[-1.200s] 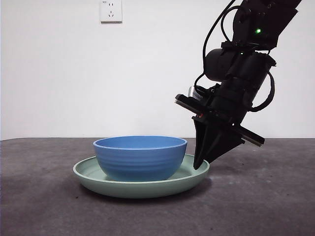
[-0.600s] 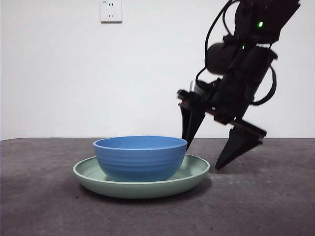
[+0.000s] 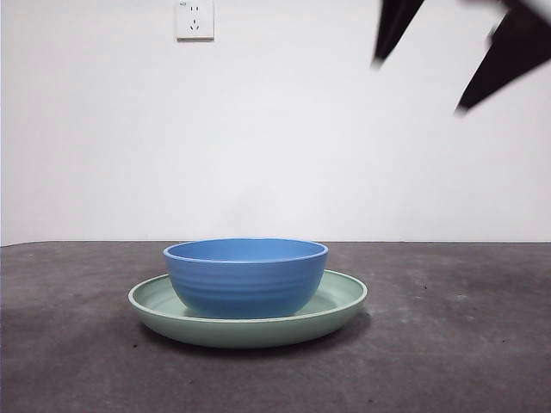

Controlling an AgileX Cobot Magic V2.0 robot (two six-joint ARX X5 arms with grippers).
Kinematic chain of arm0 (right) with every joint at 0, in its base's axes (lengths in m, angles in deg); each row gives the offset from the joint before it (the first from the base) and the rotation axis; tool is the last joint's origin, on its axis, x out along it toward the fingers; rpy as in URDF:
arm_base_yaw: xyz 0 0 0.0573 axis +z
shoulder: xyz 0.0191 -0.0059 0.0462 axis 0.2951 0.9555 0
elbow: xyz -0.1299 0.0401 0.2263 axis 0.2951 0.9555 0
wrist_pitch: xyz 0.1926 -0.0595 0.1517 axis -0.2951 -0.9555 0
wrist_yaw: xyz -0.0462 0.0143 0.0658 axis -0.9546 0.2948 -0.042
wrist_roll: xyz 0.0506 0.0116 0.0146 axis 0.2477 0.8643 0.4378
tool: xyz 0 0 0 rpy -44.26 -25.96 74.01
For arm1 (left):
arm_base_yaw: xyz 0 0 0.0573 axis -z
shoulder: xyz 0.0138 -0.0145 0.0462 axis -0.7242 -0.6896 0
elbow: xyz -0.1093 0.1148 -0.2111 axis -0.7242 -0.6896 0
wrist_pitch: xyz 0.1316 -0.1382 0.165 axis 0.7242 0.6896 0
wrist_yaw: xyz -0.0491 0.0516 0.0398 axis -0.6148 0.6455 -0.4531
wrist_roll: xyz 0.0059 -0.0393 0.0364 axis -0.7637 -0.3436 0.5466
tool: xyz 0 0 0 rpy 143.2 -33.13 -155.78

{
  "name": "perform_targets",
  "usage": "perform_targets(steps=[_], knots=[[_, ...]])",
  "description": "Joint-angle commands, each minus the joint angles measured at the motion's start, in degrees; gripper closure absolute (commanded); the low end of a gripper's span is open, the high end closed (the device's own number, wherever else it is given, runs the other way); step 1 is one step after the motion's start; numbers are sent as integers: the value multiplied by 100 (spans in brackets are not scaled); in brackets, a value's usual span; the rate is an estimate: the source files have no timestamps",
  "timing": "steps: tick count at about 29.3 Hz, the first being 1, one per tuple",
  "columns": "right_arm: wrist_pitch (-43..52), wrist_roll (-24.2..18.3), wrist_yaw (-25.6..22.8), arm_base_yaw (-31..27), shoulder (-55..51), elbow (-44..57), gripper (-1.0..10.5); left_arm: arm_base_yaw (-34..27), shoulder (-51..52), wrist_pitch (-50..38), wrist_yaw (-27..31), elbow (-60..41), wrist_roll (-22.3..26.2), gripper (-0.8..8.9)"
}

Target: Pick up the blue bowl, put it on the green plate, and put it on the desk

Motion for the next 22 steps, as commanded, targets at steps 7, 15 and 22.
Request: perform_targets(steps=[7,15,22], knots=[[-968,-125,-42,378,-1840,-118,324,22,-15,15,7,37,-376,160],[-1886,85,-310,402,-3012,-111,325,22,-15,4,7,37,-374,160],[-2157,111,-319,402,-3622,-109,325,22,-15,-42,7,37,-352,160]])
